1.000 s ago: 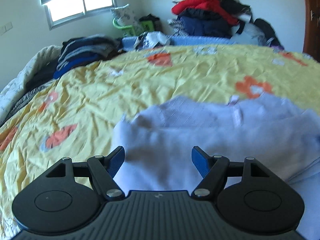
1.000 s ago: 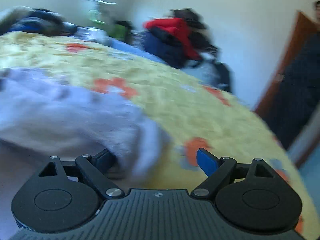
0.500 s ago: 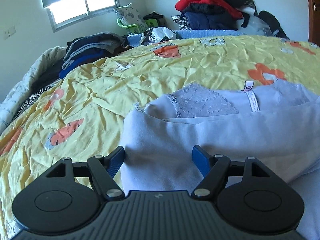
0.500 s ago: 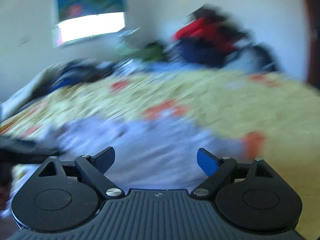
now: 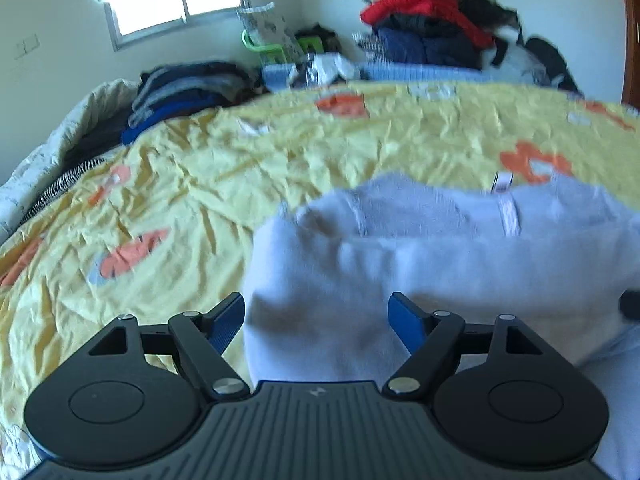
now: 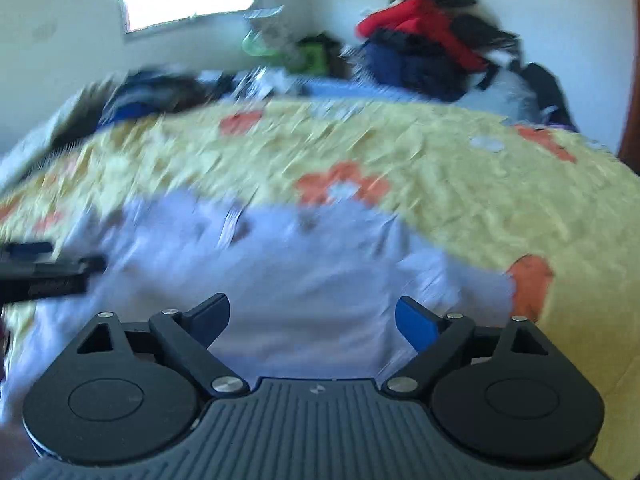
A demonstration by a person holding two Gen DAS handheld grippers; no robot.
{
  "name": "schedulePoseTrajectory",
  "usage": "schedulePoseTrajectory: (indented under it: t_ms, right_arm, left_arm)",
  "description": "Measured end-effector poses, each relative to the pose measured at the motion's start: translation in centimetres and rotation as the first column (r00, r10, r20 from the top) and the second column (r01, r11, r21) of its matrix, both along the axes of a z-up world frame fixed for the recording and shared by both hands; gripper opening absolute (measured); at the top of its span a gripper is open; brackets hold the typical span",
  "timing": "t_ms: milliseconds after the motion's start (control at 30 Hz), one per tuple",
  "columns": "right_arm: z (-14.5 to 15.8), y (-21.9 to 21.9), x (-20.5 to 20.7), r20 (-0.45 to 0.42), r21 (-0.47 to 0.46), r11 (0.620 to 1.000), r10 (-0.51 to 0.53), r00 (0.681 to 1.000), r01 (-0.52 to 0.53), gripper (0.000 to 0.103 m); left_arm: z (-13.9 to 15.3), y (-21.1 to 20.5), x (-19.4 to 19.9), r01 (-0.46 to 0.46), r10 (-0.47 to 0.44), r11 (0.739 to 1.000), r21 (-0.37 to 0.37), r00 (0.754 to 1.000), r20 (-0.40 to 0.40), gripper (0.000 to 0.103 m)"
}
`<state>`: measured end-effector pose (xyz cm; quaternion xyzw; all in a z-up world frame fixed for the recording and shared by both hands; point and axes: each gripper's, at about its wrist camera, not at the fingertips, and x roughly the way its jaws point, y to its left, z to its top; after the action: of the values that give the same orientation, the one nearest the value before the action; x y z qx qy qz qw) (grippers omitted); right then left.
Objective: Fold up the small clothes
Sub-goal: 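Position both open tools above the sweater hem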
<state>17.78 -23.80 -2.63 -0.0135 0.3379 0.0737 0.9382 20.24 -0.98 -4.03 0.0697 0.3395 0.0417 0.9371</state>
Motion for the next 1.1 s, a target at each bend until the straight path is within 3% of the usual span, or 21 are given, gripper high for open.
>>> schedulePoseTrajectory:
  t_ms: [100,300,433,600,700,800,967,1100]
  right_arm:
    - [-1.4,1.4,1.5,-0.033,-0.124,0.992,-0.008,0.999,0.004,0.097]
    - [-0.6,1.9,1.3,0.003,-0.114,0.993,-0.03,1.0,0.03,0.095]
    - [-0.3,1.5,-0.5,0.023,-0.076,0.996,-0.034,0.999,0.036,0.095]
    - [0.0,1.2,-4.0,0.045,-0.021,0.999,-0.025,0.999,0.026,0.096]
    - [-0.1,0.6,-7.5,0.061,0.015,1.0,-0.022,0.998,0.021,0.096]
    - [-0.5,-0.9,-10.8,0.071,0.09,0.994,-0.067,0.995,0.06,0.096]
    - [-1.6,-2.6,-15.1,0.071,0.181,0.975,-0.145,0.987,0.13,0.096]
    - [-1.2,-1.8,-17.0,0.122,0.216,0.973,-0.108,0.987,0.08,0.096]
  left_arm:
    - [-0.2,-0.3,0.1,-0.004,0.003,1.0,0.021,1.0,0.014,0.08]
    - [0.2,0.3,-0.5,-0.005,0.005,1.0,0.0,1.0,0.003,0.08]
    - [0.7,0.7,-1.7,0.001,-0.001,1.0,-0.008,1.0,0.007,0.079]
    - [1.6,2.2,-6.4,0.061,-0.062,0.998,0.024,0.997,0.043,0.079]
    - [1.4,4.2,-10.5,0.112,-0.11,0.993,-0.049,0.993,0.039,0.079]
    - [0.3,5.3,-13.4,0.119,-0.12,0.991,-0.062,0.993,-0.004,0.079]
    - [-0.3,6.1,-15.7,0.131,-0.13,0.983,-0.125,0.991,0.016,0.08]
    - [0.3,5.6,-16.1,0.127,-0.126,0.988,-0.091,0.992,0.022,0.079]
